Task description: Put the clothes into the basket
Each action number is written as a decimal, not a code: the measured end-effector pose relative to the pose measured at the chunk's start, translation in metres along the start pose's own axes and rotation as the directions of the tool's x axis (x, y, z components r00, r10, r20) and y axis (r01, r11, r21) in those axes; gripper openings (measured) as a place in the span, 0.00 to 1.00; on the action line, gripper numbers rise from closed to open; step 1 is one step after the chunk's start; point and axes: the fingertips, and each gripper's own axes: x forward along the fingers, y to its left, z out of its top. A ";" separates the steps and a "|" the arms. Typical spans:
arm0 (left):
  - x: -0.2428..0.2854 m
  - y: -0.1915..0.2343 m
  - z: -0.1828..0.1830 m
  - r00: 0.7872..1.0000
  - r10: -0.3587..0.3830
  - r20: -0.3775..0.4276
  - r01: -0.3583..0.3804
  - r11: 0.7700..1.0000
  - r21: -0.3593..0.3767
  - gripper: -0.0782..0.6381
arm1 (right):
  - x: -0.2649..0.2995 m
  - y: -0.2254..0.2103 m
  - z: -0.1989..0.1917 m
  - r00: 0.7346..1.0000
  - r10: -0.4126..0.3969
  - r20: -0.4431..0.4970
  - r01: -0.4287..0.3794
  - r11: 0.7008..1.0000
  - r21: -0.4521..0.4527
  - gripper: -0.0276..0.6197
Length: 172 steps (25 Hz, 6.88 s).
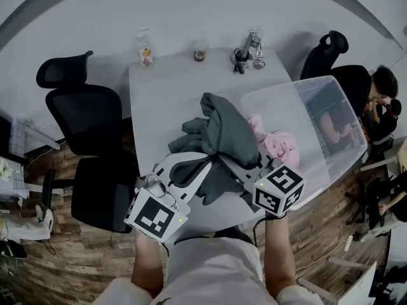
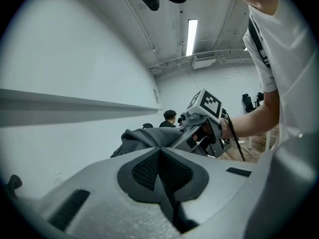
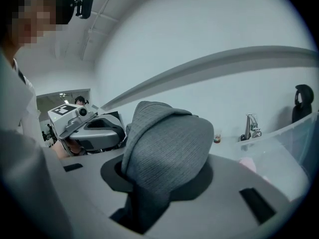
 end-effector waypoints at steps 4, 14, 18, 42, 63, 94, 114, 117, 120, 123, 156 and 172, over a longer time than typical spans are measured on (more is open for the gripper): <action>0.013 -0.003 0.022 1.000 0.015 0.003 -0.015 1.000 0.017 0.12 | -0.022 -0.006 0.024 0.999 0.020 0.050 -0.020 1.000 -0.012 0.26; 0.070 -0.019 0.067 0.999 0.037 0.021 -0.038 0.998 0.047 0.12 | -0.079 -0.038 0.068 0.988 0.059 0.140 -0.056 0.998 -0.023 0.26; 0.088 -0.023 0.090 0.999 0.031 0.044 -0.034 0.997 0.068 0.12 | -0.104 -0.052 0.091 0.979 0.061 0.193 -0.058 0.998 -0.022 0.26; 0.214 -0.068 0.162 0.996 -0.040 0.086 0.025 0.987 0.161 0.12 | -0.254 -0.172 0.149 0.893 -0.022 0.449 -0.015 0.997 0.079 0.22; 0.329 -0.118 0.182 0.974 -0.204 0.100 0.184 0.967 0.179 0.12 | -0.380 -0.293 0.138 0.833 -0.266 0.485 0.231 0.964 0.131 0.22; 0.367 -0.135 0.081 0.965 -0.261 -0.033 0.260 0.965 -0.035 0.12 | -0.251 -0.332 -0.128 0.845 -0.246 -0.475 0.187 0.968 -0.170 0.24; 0.363 -0.143 0.064 0.954 -0.295 -0.054 0.292 0.955 -0.059 0.12 | -0.240 -0.306 -0.183 0.628 -0.243 -0.740 -0.075 0.927 -0.368 0.30; 0.363 -0.149 0.064 0.950 -0.307 -0.056 0.304 0.951 -0.049 0.12 | -0.232 -0.305 -0.192 0.598 -0.230 -0.768 -0.130 0.918 -0.376 0.31; 0.362 -0.151 0.063 0.949 -0.310 -0.059 0.307 0.950 -0.052 0.12 | -0.229 -0.306 -0.199 0.573 -0.244 -0.782 -0.144 0.910 -0.389 0.40; 0.358 -0.149 0.063 0.951 -0.303 -0.063 0.299 0.952 -0.060 0.12 | -0.231 -0.309 -0.200 0.552 -0.275 -0.787 -0.148 0.897 -0.417 0.50; 0.319 -0.157 0.077 0.950 -0.275 0.146 0.301 0.931 -0.207 0.12 | -0.322 -0.236 -0.018 0.911 -0.240 0.335 0.283 0.955 -0.088 0.05; 0.311 -0.154 0.075 0.950 -0.277 0.143 0.301 0.934 -0.191 0.12 | -0.317 -0.232 -0.029 0.904 -0.287 0.316 0.324 0.943 -0.073 0.05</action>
